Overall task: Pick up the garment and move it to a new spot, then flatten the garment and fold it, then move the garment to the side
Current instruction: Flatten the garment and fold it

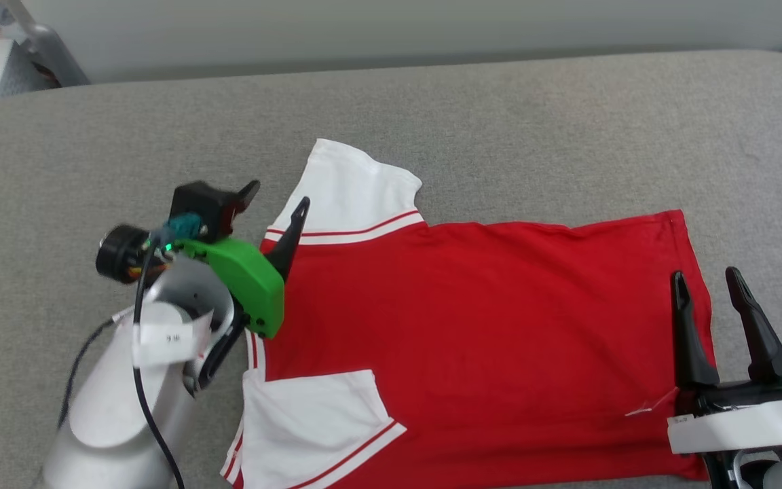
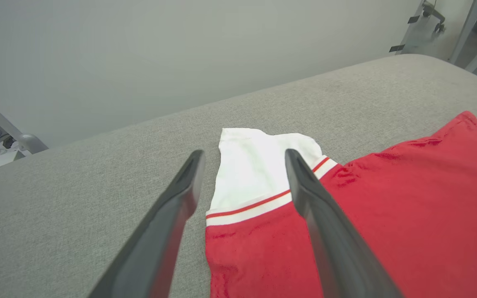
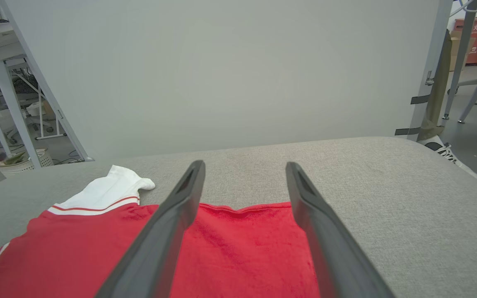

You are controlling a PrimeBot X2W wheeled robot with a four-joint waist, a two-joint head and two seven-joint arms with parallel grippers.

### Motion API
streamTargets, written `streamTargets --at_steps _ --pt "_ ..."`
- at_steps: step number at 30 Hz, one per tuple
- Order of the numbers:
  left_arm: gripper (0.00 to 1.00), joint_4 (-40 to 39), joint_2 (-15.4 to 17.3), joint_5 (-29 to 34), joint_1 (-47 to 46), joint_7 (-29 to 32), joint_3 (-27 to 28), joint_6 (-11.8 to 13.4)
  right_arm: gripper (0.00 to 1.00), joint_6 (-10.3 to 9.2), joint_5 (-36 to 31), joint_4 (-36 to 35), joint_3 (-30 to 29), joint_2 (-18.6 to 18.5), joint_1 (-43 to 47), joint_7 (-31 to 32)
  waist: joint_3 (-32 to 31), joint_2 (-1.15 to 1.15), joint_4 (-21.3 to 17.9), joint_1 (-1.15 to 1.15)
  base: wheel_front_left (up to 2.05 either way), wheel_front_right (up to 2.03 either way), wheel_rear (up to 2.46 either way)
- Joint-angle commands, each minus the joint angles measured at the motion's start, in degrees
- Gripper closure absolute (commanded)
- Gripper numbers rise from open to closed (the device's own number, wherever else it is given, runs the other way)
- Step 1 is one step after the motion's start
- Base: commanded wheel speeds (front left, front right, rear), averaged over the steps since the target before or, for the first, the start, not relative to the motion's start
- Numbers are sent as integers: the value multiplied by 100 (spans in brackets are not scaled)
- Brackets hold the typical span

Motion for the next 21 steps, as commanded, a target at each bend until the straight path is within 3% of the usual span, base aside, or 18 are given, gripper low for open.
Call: streamTargets --at_steps 1,5,11,17,21 --pt "0 77 205 -134 -424 325 -214 -16 0 -4 32 -54 42 39 -146 -38 530 0 -397 0 0 0 0" --pt "0 361 649 -727 -1376 1314 -816 -16 0 -4 4 -102 123 100 -296 -36 839 0 -574 0 0 0 0" --pt "0 954 1069 -1595 -2535 2584 -1413 -17 0 -4 -16 -106 303 166 -527 -40 1220 0 -806 0 0 0 0" --pt "0 1700 1204 -1996 -3193 3034 -1674 -17 0 -4 50 -37 442 183 -701 -46 1463 0 -978 0 0 0 0" --pt "0 2168 1188 -2107 -3507 2971 -1674 -17 0 -4 64 -14 514 168 -794 -49 1602 0 -1050 0 0 0 0"
